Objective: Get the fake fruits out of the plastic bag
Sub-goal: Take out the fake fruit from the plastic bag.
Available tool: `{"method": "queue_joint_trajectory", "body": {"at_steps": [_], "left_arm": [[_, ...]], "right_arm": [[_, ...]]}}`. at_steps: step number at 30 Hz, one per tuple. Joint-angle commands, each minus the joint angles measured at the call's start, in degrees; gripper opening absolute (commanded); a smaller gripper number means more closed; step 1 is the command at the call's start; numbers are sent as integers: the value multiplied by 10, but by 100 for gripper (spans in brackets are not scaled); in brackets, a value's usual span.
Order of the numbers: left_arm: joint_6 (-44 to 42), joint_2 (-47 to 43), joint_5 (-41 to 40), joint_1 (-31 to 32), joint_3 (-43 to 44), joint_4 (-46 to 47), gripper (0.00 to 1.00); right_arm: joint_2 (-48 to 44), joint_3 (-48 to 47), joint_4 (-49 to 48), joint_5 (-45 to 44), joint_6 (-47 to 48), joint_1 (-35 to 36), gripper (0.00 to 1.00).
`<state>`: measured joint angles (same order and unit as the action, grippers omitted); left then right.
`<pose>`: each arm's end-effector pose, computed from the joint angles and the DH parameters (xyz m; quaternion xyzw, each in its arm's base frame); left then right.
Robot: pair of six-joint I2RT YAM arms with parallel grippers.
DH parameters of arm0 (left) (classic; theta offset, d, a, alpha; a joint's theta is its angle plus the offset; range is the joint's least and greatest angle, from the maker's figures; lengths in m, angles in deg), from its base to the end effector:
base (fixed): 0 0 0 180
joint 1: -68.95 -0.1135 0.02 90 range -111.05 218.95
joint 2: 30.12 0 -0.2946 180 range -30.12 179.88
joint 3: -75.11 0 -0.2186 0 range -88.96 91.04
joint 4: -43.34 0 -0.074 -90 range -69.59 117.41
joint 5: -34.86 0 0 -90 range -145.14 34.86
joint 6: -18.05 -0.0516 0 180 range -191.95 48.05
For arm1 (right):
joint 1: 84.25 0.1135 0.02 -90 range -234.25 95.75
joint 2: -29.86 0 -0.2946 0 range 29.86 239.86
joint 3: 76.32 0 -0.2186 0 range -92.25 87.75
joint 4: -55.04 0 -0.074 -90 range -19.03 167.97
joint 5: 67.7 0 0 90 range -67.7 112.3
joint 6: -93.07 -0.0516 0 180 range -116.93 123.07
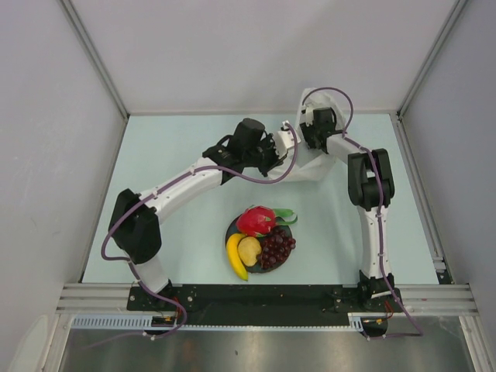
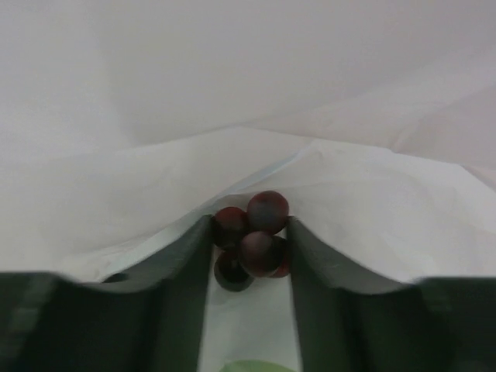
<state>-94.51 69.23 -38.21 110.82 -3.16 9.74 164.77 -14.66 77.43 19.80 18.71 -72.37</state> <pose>0.2817 -0.2727 0.3493 0.5205 0.6906 -0.2079 0.4570 0.5241 0.1080 0.1809 -0.2055 0.8786 -0.0338 0.4298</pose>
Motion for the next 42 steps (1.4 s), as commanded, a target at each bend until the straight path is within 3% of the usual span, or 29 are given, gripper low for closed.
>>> {"method": "queue_joint_trajectory", "body": {"at_steps": [1,6,19,32,34,36,38,42], "left_arm": [[-10,-13,4,1,-22,10,0],[5,-14,-6,1,-49,26,0],[32,-5,-15,1,-82,50,0],[38,-10,-33,0,-107,60,0],[38,-8,-33,1,-107,63,0],[36,-4,-36,1,-101,64,0],[33,0,-37,0,-96,61,0],[32,2,-40,1,-89,61,0]], "right_arm": [[-37,26,-2,48,-3,-4,38],[-106,63,13,97,-46,-9,21],[-193,140,29,115,-98,-14,17],[-113,77,5,103,-72,-13,13],[-105,83,2,100,-66,-8,15],[-102,94,-10,62,-56,1,44],[-84,96,-16,26,-43,9,64],[-75,108,-20,4,-16,13,61]]}}
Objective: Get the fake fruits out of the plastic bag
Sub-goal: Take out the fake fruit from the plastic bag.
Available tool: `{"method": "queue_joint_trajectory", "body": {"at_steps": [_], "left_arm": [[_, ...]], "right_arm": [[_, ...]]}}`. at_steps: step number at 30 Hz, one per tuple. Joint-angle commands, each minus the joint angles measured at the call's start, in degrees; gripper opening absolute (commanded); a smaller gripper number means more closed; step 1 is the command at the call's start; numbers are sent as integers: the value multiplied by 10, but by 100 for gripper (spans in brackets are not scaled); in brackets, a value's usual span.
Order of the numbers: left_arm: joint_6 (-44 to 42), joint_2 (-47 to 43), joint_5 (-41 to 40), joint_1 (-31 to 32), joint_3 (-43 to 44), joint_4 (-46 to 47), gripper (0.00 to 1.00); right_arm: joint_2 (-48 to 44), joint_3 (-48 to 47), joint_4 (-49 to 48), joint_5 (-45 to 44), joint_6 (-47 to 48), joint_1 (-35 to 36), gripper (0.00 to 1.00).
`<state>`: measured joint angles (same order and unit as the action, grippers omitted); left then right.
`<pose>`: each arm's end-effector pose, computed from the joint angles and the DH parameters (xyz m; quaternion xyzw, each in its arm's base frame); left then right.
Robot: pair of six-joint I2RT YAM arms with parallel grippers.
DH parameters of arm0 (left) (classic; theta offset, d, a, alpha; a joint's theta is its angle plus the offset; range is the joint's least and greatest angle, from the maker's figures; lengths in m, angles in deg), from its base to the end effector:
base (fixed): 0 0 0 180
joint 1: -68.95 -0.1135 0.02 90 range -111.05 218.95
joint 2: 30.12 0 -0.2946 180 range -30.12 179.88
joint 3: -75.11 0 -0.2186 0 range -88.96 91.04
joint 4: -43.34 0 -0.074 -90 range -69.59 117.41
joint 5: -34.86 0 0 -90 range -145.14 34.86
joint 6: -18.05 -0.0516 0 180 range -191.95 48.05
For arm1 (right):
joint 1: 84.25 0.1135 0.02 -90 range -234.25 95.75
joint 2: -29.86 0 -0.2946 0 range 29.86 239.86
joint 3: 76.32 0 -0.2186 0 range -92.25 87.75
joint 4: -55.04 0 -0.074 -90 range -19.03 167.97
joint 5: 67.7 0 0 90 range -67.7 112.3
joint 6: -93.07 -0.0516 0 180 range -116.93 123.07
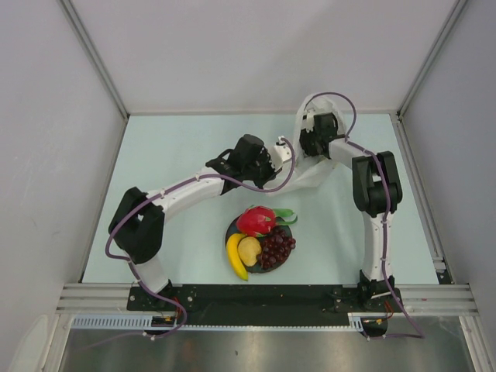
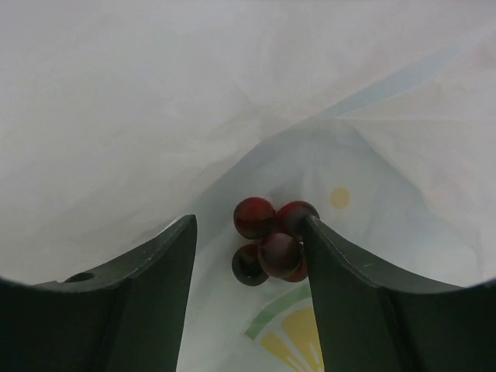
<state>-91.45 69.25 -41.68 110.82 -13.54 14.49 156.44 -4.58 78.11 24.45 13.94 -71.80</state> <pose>0.2778 -0.2651 0.2992 0.4984 0.7371 -0.1890 0.4154 0.4852 0.1091 0.1983 -0.1917 0.8908 0.0228 0.4112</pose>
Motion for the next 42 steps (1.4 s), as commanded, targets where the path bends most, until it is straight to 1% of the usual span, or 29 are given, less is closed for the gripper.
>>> {"method": "queue_joint_trajectory", "body": {"at_steps": [1,4,5,7,8,9,11,13,14,15,18,21,22,24,25,27,28,29,30,32,35,37,38,40,42], "left_arm": [[2,2,-6,0,15,13,0],[3,5,-4,1,17,11,0],[3,4,-4,0,18,10,0],[2,5,-7,0,21,8,0],[1,4,-8,1,21,8,0],[0,5,-10,0,21,8,1],[-4,7,-13,0,21,8,0],[-3,7,-17,0,22,11,0],[-1,10,-16,1,22,12,0],[1,10,-16,1,25,13,0],[3,14,-15,1,32,14,0],[8,18,-24,1,44,16,0],[10,19,-26,1,46,15,0],[18,19,-36,0,58,15,0],[32,19,-41,-2,62,19,0],[69,18,-48,-18,79,22,0],[85,18,-53,-27,87,24,0],[103,18,-56,-51,106,26,0],[134,16,-62,-64,116,27,0],[155,14,-61,-104,157,33,0],[175,12,-55,-140,218,41,0],[187,15,-27,-154,245,55,0],[189,20,-20,-162,276,60,0],[177,39,-12,-164,327,54,0],[167,64,-18,-164,351,48,0]], "right_arm": [[10,8,-26,-45,34,8,59],[10,11,-25,-41,44,5,41],[5,8,-25,-33,46,3,27],[-7,4,-10,-27,47,-1,15],[-33,5,-5,0,45,-1,3],[-47,10,8,10,40,-3,0],[-82,20,24,44,16,-6,0],[-146,49,38,83,2,-8,0],[-168,64,40,118,-3,-8,0],[-212,89,42,131,-2,-8,0],[-274,111,76,175,-9,-5,0],[-316,127,104,214,-33,-10,0],[-324,131,107,257,-40,-15,0],[-329,137,119,292,-52,-18,0],[-330,139,124,330,-55,-19,0],[-332,145,117,357,-69,-17,0],[-332,152,106,403,-74,-18,0],[-332,151,97,418,-77,-16,0],[-332,151,97,421,-82,-11,0],[-331,153,100,418,-78,-3,0],[-326,158,119,398,-59,19,0],[-328,162,123,382,-45,41,0],[-331,165,124,372,-37,49,0],[-335,165,127,355,-23,71,0],[-346,165,118,358,-22,80,0]]}}
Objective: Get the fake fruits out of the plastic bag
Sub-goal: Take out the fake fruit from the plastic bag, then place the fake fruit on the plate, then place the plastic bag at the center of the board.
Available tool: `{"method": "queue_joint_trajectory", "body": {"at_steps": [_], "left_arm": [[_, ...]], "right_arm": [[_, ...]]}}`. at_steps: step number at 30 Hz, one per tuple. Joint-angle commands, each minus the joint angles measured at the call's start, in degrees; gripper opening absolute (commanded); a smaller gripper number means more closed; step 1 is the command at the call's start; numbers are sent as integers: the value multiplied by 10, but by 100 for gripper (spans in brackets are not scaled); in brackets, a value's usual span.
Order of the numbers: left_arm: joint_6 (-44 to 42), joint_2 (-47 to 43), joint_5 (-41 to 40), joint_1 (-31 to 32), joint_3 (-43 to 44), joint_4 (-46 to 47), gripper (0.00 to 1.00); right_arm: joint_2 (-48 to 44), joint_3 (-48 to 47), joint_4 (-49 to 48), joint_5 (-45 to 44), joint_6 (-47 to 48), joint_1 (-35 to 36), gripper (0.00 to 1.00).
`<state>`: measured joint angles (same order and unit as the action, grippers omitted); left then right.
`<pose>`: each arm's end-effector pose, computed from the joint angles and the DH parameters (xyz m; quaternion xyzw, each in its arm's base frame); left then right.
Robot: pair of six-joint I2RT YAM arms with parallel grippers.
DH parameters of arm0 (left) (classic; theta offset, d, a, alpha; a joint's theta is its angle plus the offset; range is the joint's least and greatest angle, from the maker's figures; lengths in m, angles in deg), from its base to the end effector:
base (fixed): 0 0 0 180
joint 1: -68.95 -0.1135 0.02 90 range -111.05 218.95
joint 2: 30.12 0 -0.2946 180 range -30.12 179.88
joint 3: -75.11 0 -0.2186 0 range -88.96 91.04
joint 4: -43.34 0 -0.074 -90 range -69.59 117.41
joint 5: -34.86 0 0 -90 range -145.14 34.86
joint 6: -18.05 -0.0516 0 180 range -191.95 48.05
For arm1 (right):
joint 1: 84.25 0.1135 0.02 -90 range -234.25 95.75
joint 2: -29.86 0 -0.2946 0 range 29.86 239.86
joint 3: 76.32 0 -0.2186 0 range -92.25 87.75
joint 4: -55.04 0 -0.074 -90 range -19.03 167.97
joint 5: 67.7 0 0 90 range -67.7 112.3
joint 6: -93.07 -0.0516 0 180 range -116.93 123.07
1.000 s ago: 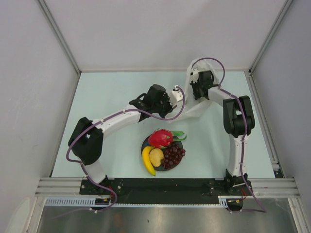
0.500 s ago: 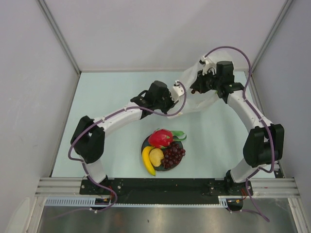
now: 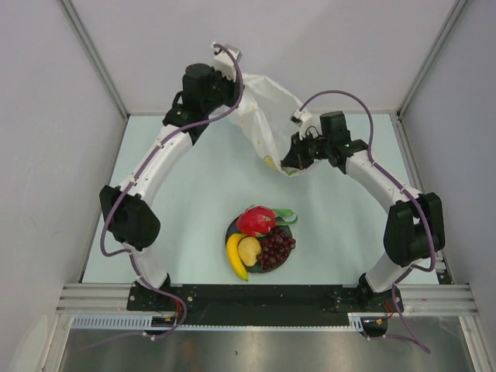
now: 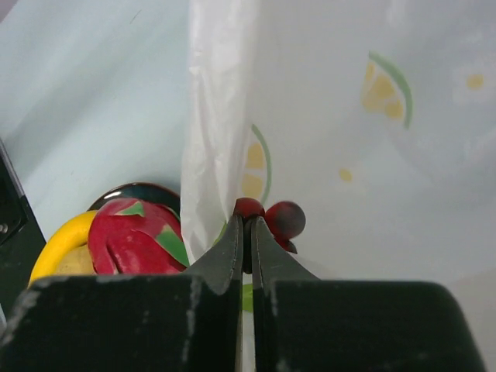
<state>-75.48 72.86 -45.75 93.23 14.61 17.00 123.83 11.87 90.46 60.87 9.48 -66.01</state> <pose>0.3783 -0.1799 0.4414 0.2344 0.7275 -0.1772 0.6201 0.3218 0.1399 0.3294 -0.3233 0.7962 0.3377 0.3841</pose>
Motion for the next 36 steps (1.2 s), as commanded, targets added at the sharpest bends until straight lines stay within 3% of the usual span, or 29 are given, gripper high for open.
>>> {"method": "queue_joint_trajectory", "body": {"at_steps": [1,7,13,24,27,28,29,31,32,36], "left_arm": [[7,35,19,12,80,27,0],[-20,62,-45,3,96,43,0],[-77,23,-88,-22,54,46,0],[-85,-68,-132,-89,-31,44,0],[-87,-109,-122,-99,-59,32,1],[-92,-117,-99,-99,-73,23,12],[-102,-143,-83,-99,-81,8,48],[-102,-172,-61,-99,-113,-18,76],[-104,-191,-58,-99,-123,-25,100],[-102,-311,-81,-99,-187,-50,100]], "right_arm": [[-26,0,-21,0,19,27,0],[-88,-22,-95,35,-62,20,0],[-129,-49,-117,48,-130,20,0],[-201,-50,-31,-6,-51,60,0],[-223,-50,33,-24,-13,86,0],[-227,-49,51,-32,-3,106,0],[-230,-50,70,-49,10,119,0],[-237,-50,124,-59,18,157,0],[-237,-48,144,-67,28,175,0],[-240,-25,200,-101,78,274,0]]}}
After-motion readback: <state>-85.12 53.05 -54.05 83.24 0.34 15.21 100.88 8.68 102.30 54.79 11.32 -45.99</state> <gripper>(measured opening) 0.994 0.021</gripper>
